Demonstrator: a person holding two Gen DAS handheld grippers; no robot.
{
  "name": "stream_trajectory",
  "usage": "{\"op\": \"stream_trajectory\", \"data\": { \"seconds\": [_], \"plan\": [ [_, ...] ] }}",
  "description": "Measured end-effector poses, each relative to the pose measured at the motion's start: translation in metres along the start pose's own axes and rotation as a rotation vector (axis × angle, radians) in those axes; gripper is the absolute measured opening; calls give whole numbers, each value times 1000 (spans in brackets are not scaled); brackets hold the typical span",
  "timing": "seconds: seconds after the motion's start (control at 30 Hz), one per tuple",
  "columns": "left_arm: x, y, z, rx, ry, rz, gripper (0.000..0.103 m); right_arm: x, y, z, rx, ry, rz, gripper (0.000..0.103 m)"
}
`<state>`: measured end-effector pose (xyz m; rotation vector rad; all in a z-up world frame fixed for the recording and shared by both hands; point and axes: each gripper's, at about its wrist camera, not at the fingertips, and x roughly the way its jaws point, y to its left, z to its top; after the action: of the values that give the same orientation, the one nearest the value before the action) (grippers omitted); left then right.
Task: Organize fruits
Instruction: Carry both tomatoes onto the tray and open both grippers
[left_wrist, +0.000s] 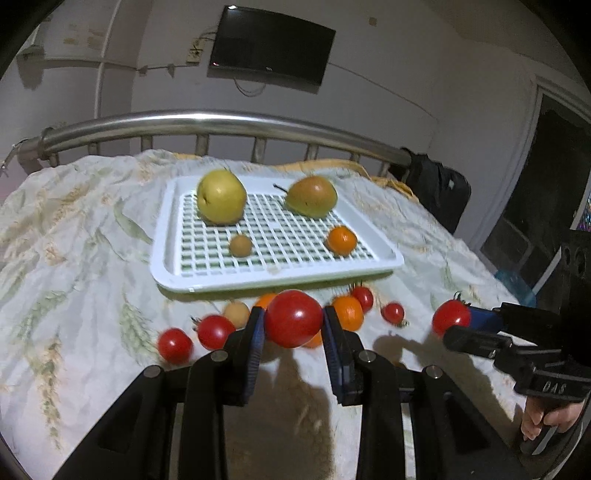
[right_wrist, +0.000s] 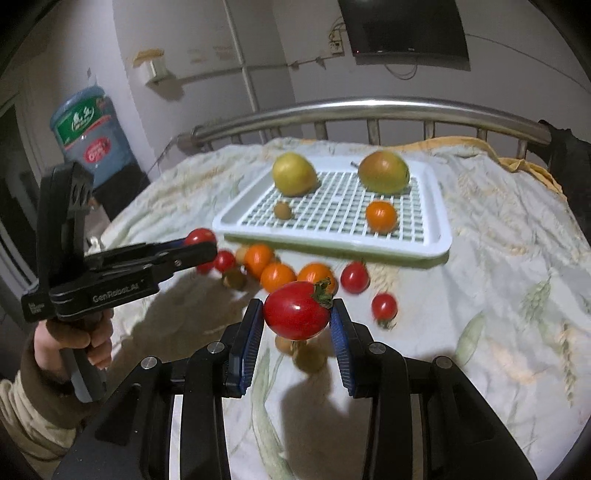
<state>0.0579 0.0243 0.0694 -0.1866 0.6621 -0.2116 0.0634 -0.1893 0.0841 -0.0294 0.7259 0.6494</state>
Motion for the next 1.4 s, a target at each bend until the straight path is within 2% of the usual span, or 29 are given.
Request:
{"op": "stream_trajectory", "data": {
  "seconds": [0.27, 0.53, 0.8, 0.93, 1.17, 1.4],
  "plan": [
    [-7, 0, 44, -5, -75, 7, 33, -12, 1, 50, -27, -82, -20, 35],
    [13, 22, 77, -80, -110, 28, 33, 10, -2, 89, 8, -137, -10, 35],
    [53, 46, 80, -127, -59, 93, 33, 70, -15, 106, 64, -69, -17, 35],
    [69, 50, 76, -117, -35, 122, 33, 95, -25, 106, 101, -42, -20, 35],
    [93, 56, 67, -104, 26, 165, 33, 130, -27, 96, 68, 35, -74, 35],
    [108, 59, 61, -108, 89, 177, 33, 153, -28, 85, 33, 116, -121, 35]
  ]
}}
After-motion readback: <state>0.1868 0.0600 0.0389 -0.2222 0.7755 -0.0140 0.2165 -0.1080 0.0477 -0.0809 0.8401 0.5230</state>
